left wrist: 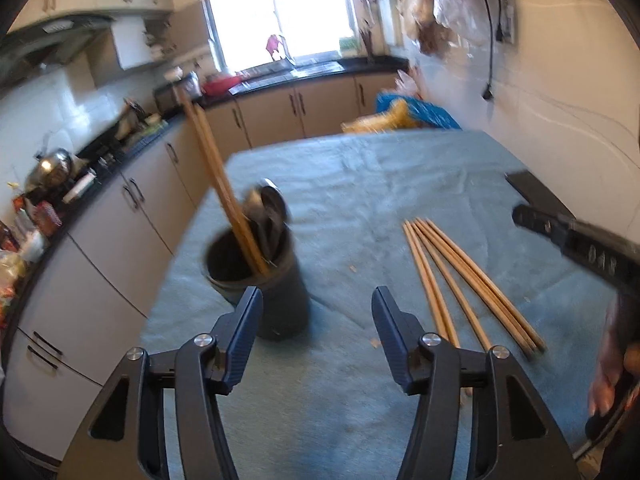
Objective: Organize utensils
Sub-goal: 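Move both tools to the loose chopsticks and grasp one with the right tool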
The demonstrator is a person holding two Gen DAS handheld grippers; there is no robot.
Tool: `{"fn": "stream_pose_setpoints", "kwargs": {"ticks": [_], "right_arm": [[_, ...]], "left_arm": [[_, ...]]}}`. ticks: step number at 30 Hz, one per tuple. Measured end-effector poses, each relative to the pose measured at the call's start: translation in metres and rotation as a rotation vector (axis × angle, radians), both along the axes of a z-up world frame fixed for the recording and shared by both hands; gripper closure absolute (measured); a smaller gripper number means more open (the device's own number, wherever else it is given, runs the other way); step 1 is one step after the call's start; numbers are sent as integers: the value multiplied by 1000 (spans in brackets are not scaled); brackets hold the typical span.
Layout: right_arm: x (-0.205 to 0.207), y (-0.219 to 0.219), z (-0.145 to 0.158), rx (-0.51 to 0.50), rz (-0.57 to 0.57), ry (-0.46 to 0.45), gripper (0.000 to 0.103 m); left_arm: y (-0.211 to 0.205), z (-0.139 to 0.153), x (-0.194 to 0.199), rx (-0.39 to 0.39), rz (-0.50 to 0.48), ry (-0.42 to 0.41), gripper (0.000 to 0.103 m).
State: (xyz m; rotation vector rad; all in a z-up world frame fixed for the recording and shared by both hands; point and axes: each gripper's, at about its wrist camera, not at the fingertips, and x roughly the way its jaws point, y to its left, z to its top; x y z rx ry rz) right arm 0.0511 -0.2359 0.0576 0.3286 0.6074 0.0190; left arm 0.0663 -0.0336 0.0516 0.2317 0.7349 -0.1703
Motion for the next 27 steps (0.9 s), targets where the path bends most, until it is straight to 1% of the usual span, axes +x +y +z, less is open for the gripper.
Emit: {"fn": "stream_pose_setpoints", "kwargs": {"ticks": [3, 5, 7, 8, 10, 11, 14, 17, 19, 25, 27], "right_arm": [[6, -21, -8, 23, -9, 49, 82], [14, -34, -15, 40, -12, 104, 82], [24, -44, -22, 69, -3, 152, 82], [28, -46, -25, 76, 8, 172, 82], [44, -46, -35, 84, 49, 230, 82], [49, -44, -39, 78, 50, 249, 82], [74, -35, -50, 56, 101, 308, 82], [98, -26, -61, 22, 127, 358, 82], [112, -21, -68, -6, 124, 393, 82], [133, -14, -78, -85, 131, 442, 82], [134, -13, -78, -106, 131, 438, 82]], "left_arm": [[-10, -25, 3, -12, -41, 88, 47], [-16, -48, 7, -20, -50, 155, 47], [-19, -65, 9, -21, -59, 200, 47], [-21, -69, 9, -19, -60, 209, 47], [-23, -77, 10, -13, -63, 223, 47], [-23, -79, 11, -14, -65, 227, 47], [-22, -80, 11, -17, -68, 224, 47], [-17, -80, 13, -22, -68, 221, 47], [-13, -80, 14, -26, -65, 222, 47], [-6, -79, 17, -37, -59, 227, 47], [-6, -78, 21, -41, -60, 232, 47]]}}
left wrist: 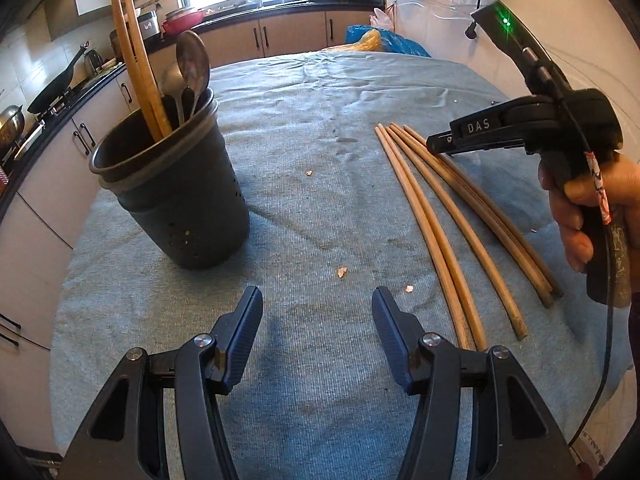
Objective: Organize utensils
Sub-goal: 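Move both tools to the loose chopsticks and grasp one with the right tool, then grasp another wooden chopstick with the left tool while the right tool lifts its chopstick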
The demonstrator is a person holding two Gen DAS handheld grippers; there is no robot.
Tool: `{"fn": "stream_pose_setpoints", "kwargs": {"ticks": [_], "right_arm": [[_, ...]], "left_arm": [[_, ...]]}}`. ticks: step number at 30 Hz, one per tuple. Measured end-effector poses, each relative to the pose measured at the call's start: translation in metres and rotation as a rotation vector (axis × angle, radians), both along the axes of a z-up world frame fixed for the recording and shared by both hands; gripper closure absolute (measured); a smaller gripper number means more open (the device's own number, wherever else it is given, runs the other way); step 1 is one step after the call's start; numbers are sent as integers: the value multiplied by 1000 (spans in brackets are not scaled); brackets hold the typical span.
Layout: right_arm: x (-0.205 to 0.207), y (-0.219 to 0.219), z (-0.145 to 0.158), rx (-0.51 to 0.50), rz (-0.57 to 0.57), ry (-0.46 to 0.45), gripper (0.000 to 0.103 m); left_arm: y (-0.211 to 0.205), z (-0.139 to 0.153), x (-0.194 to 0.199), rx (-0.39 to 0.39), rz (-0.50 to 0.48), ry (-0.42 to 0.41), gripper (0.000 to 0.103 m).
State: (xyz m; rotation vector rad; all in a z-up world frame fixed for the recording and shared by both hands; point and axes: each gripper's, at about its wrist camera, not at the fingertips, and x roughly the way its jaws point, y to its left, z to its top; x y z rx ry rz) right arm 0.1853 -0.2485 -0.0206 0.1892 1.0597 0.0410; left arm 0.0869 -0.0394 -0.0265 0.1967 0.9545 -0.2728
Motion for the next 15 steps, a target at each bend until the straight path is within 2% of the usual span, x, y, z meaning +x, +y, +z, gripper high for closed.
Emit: {"fn": "stream_pose_setpoints", "kwargs": {"ticks": [3, 4, 8, 9, 12, 15], "right_arm": [[3, 3, -1, -60, 14, 7, 82], [3, 4, -3, -81, 26, 4, 87], [-1, 6, -1, -164, 66, 11, 89], [-3, 3, -1, -183, 64, 10, 95], [-12, -12, 0, -191, 29, 11, 96], [-25, -32, 0, -138, -9, 9, 96]], "left_arm": [[-4, 1, 5, -3, -2, 8, 47], [-6, 2, 8, -4, -5, 12, 47], [-18, 6, 20, -9, -16, 38, 47], [-23, 9, 25, -15, -24, 50, 47], [-37, 11, 41, -32, -35, 90, 47], [-50, 9, 67, -59, -20, 169, 48]]}}
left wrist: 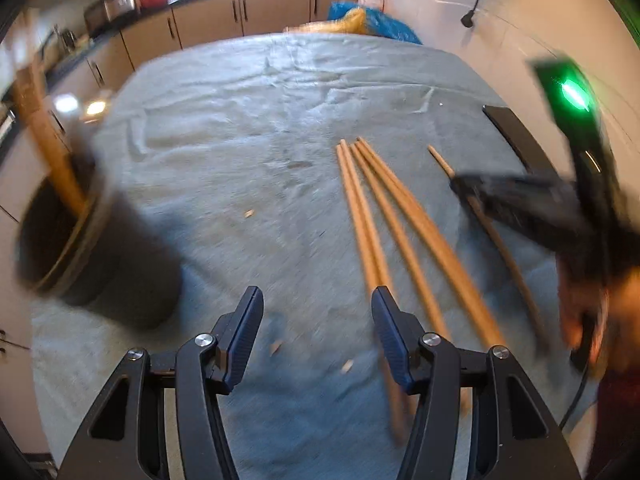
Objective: Organize utensils
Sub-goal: 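Grasp another wooden chopstick with the left tool while the right tool lifts its chopstick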
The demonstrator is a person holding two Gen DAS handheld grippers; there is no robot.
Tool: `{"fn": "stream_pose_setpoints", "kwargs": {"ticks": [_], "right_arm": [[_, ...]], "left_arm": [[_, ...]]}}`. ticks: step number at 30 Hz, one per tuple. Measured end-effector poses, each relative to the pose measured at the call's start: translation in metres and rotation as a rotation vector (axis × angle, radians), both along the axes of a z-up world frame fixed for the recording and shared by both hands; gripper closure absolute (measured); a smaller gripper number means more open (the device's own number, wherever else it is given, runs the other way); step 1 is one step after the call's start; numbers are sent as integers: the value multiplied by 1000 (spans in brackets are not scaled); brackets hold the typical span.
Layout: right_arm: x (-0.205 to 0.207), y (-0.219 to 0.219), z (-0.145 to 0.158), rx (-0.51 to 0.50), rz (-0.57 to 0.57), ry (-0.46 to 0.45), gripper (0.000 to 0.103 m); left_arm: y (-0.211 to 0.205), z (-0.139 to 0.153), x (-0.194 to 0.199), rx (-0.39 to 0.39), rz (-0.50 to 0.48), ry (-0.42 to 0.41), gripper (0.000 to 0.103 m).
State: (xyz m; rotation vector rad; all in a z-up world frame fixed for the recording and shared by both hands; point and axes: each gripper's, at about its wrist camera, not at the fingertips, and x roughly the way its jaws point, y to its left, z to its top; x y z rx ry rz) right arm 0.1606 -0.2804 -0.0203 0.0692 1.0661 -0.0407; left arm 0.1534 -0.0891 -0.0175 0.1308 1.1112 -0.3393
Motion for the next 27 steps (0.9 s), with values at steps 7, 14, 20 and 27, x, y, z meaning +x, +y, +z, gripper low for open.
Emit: {"fn": "stream_pose_setpoints", "kwargs": {"ticks": [7, 14, 20, 27], "right_arm": [[-27, -28, -1, 147, -49, -30, 96], [-39, -38, -2, 215, -51, -55, 95], [-40, -41, -3, 235, -49, -63, 95], [-39, -40, -2, 236, -50, -62, 95]], "left_arm": [[-26, -9, 57, 20, 79, 97, 65], [-33, -19, 82, 49, 122, 135, 69], [-44, -19, 94, 76, 116, 111, 69], [-49, -19, 90, 124, 111, 96, 69]]}}
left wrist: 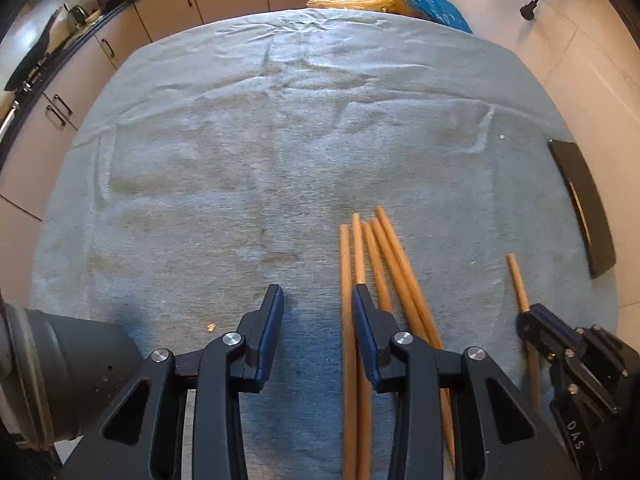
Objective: Organize utensils
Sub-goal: 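Grasp another wooden chopstick with the left tool while the right tool lifts its chopstick, then carry both held chopsticks over the holder cup with both tools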
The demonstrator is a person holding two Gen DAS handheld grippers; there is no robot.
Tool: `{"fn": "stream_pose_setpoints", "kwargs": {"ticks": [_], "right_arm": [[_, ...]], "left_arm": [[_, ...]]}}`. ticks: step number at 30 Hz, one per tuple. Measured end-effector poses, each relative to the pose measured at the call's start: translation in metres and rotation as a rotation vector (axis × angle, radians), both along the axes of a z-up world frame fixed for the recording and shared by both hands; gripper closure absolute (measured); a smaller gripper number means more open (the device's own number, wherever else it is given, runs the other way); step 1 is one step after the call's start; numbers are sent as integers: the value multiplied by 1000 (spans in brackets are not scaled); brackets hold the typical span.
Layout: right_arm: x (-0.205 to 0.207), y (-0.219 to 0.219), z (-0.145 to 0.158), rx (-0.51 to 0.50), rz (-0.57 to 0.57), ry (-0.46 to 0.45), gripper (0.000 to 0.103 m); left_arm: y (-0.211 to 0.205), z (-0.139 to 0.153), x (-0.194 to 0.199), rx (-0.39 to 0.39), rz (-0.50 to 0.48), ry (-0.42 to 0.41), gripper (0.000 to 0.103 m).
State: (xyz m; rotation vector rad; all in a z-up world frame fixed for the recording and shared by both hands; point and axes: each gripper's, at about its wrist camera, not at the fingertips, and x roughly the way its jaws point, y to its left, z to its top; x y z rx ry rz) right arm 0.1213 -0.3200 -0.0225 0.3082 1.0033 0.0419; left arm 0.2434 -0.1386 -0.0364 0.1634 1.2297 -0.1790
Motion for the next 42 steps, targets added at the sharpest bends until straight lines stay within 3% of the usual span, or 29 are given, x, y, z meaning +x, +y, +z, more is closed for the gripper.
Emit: {"fn": "stream_pose_setpoints", "kwargs": {"ticks": [2, 7, 8, 9, 10, 13, 16, 23, 28, 34, 42], "right_arm": [[1, 1, 1, -7, 1, 5, 95], [10, 7, 2, -45, -3, 32, 95], [13, 9, 2, -66, 4, 38, 95], [16, 11, 2, -86, 12, 42, 95], [18, 13, 2, -102, 18, 45, 95], [19, 17, 3, -132, 27, 48, 96], [10, 13, 8, -100, 3, 16, 96], [-49, 18, 68, -42, -51, -298, 96], [-92, 35, 94, -43, -70, -477, 96], [-124, 60, 103, -91, -94, -566, 96], [-144, 80, 123, -116, -107, -631, 96]], "left_arm": [[0, -5, 0, 7, -10, 28, 69], [-8, -5, 3, 53, -21, -3, 69], [-10, -6, 4, 57, -24, -9, 73], [-12, -5, 2, 49, -29, -9, 88], [-12, -5, 0, 30, -38, 1, 96], [-11, -2, -12, 23, -54, -32, 97], [-2, 12, -27, -36, -59, -73, 97], [30, 74, -80, -134, -53, -282, 97], [56, 106, -124, -170, -61, -409, 97], [76, 127, -158, -188, -57, -488, 97], [97, 140, -172, -228, -58, -519, 97]]}}
